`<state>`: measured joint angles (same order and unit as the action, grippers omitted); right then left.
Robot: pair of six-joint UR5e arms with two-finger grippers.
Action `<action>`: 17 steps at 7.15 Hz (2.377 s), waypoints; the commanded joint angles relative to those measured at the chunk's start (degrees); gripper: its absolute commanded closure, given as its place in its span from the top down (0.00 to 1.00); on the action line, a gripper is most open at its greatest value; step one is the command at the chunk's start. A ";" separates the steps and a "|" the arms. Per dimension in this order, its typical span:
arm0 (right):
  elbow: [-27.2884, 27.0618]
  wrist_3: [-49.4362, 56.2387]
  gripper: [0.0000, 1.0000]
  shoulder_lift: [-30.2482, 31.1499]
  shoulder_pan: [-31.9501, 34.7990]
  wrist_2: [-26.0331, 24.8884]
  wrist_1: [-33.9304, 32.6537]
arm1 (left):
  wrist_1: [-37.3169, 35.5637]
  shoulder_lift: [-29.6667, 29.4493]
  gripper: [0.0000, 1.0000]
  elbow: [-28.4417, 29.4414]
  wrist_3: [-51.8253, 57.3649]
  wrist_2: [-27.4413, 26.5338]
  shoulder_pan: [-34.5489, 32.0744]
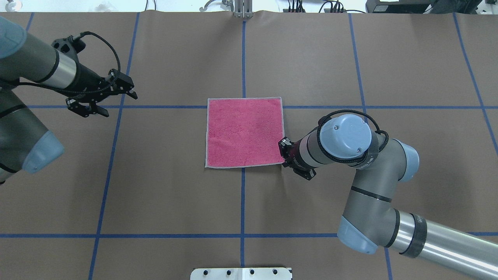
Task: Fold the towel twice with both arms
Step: 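Bring the left gripper to the towel's other near corner while the right gripper holds, then close both grippers on the two near corners of the pink towel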
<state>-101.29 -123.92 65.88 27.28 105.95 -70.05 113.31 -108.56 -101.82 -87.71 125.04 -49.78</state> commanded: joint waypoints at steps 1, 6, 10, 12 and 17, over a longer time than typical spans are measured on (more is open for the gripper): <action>-0.93 0.00 0.00 0.83 0.05 0.13 0.00 | -0.19 -1.82 1.00 -1.01 -7.09 -9.68 9.13; -1.80 0.09 0.00 2.06 0.14 0.31 0.09 | -0.55 -6.22 1.00 -0.23 -11.95 -22.47 22.18; -2.33 0.00 0.00 2.41 0.05 0.31 0.09 | -0.46 -7.28 0.88 0.57 -12.13 -24.84 25.43; -3.30 -0.09 0.00 3.02 -0.04 0.40 0.09 | -0.02 -8.51 0.84 1.87 -15.99 -24.67 25.61; -3.30 -0.09 0.00 3.02 -0.30 0.40 0.09 | 0.16 -9.74 0.61 3.03 -16.08 -24.67 26.75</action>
<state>-104.59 -124.01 68.90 27.00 106.29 -69.96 113.46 -118.22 -98.85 -103.71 100.37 -23.14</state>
